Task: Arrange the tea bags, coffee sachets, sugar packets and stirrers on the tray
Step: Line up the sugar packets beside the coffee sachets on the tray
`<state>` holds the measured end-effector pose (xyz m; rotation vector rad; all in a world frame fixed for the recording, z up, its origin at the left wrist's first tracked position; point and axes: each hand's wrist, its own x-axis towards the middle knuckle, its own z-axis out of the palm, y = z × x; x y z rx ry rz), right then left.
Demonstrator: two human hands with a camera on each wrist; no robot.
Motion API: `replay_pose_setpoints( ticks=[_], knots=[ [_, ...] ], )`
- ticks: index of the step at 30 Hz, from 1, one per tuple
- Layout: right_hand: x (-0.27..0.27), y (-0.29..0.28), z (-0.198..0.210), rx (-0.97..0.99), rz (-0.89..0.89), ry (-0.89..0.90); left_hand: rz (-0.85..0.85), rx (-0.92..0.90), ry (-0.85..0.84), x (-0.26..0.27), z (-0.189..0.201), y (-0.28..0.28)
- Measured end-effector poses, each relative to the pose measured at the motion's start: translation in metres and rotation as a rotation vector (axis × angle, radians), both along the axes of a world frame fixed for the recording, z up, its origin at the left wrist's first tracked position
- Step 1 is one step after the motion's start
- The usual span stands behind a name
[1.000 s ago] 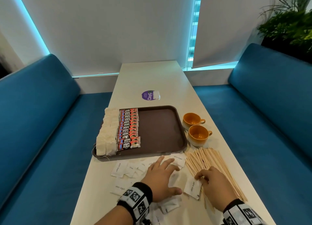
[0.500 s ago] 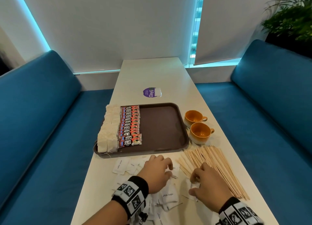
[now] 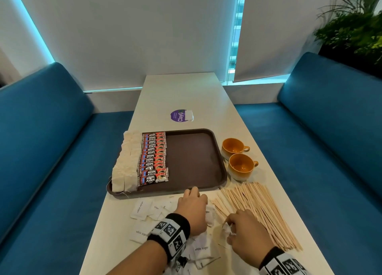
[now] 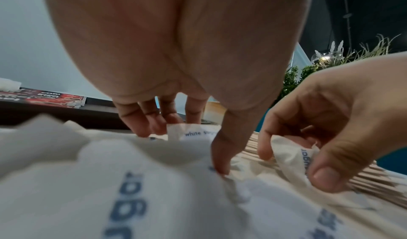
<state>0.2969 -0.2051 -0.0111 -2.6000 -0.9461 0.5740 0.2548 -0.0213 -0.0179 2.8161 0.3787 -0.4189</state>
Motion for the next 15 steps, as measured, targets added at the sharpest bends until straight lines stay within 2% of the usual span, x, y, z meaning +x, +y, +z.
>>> replay_pose_setpoints(
  ticks=[4,8,11,15],
  knots=[
    [0.002,-0.001,-0.002,0.055,0.001,0.024,-0.001,-0.059,-0.084,0.0,0.003,0.004],
    [0.008,-0.004,-0.001,0.156,-0.089,0.088,0.01,-0.136,-0.114,-0.003,0.005,0.008],
    [0.01,-0.001,-0.003,0.146,-0.125,0.068,0.071,-0.249,-0.098,-0.005,0.013,0.012],
    [0.01,0.002,-0.007,0.12,-0.168,0.022,0.145,-0.398,-0.2,-0.012,0.025,0.02]
  ],
)
